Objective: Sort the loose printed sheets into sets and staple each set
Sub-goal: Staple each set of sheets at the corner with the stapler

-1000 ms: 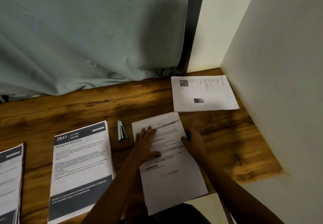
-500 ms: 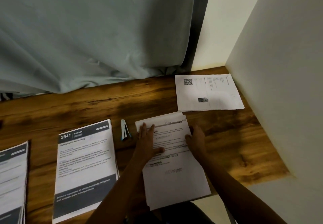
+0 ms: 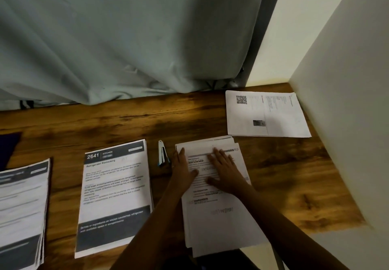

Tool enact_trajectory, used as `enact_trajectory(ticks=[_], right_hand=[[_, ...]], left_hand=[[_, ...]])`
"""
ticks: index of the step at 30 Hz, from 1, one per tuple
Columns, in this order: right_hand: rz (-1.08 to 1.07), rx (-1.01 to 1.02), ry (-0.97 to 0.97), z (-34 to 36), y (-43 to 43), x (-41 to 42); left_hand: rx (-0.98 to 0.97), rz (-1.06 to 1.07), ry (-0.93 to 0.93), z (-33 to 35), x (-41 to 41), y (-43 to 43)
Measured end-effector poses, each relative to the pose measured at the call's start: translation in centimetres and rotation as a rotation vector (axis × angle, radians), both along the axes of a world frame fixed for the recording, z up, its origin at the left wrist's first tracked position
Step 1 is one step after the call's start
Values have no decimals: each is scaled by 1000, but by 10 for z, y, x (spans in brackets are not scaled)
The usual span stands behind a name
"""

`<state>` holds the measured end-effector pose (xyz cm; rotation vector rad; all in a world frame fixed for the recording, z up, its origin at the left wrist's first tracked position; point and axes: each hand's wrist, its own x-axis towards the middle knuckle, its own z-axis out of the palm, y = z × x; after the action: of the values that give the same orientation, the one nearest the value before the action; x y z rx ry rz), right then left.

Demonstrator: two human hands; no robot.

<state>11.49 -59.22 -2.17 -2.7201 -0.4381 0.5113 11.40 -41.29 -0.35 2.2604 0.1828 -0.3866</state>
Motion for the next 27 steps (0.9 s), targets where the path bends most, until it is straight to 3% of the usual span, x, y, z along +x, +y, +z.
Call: enact_trajectory(ticks=[17,27], right_hand=[[-80,113,-56,20,35,21],[-56,87,-82,16,46,30]], left_hand=[[-180,332,-196,9,12,8],[-52,301,-242,10,10,8]])
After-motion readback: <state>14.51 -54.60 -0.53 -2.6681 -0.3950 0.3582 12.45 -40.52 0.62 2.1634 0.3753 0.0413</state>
